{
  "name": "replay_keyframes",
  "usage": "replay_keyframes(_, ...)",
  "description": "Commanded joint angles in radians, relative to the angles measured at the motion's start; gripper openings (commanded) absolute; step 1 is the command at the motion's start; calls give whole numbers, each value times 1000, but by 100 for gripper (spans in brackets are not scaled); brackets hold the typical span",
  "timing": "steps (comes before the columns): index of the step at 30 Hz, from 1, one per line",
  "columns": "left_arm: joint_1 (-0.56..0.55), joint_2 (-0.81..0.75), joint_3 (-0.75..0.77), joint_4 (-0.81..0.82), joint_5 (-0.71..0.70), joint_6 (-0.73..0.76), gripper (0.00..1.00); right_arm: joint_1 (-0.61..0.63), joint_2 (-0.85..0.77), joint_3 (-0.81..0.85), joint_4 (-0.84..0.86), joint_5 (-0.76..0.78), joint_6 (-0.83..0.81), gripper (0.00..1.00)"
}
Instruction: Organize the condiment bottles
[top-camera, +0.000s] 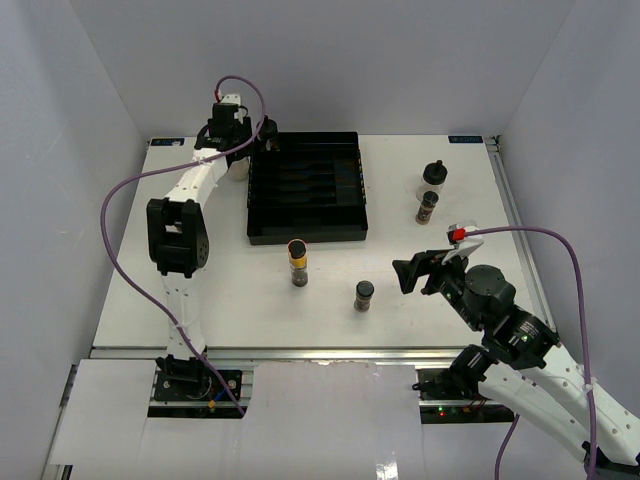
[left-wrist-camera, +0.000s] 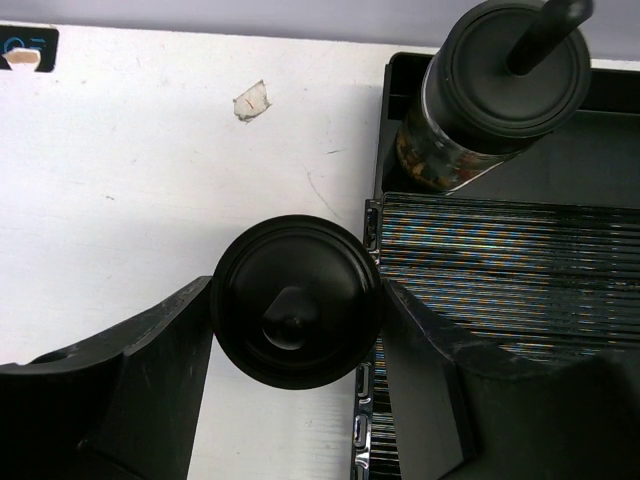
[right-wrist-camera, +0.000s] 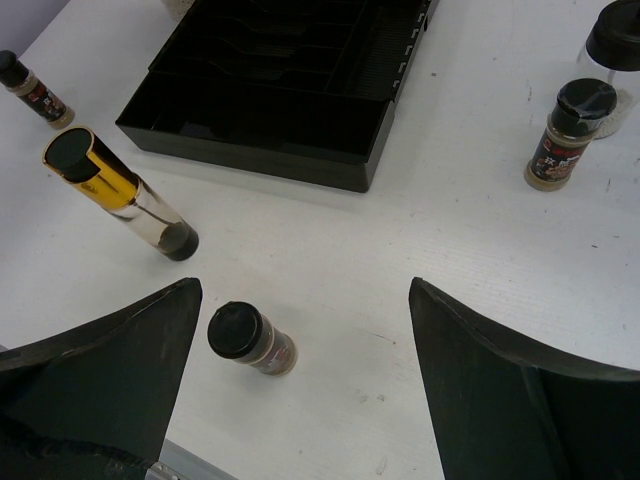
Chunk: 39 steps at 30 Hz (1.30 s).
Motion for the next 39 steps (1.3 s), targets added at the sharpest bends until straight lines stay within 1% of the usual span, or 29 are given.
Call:
replay_keyframes(1,-19,-140,60,15,-24,10,0,3,-7,0,44,23,-13,91)
replay_keyframes(7,-38,-124,142,-34,-17,19,0,1,1,2,52,26,-15,91)
replay_keyframes(13,-85,-121,217,-50,-54,54,0,3,6,5,51,29,-16,91)
replay_keyframes(16,-92,-115,253,-63,-48,57,0,3,7,9,52,29,-18,91)
replay_keyframes(23,-148,-100,292,-38,-32,78,0,3,9,8,55,26,-17,91)
replay_keyframes(27,-168,-46,350,-34,-32,78,0,3,19,9,58,27,-16,91)
replay_keyframes(31,-185,-1,369,24,-26,112,0,1,16,8,55,28,-16,91)
replay_keyframes(39,-209,76,360,156,-8,117,0,3,20,11,50,36,-17,91)
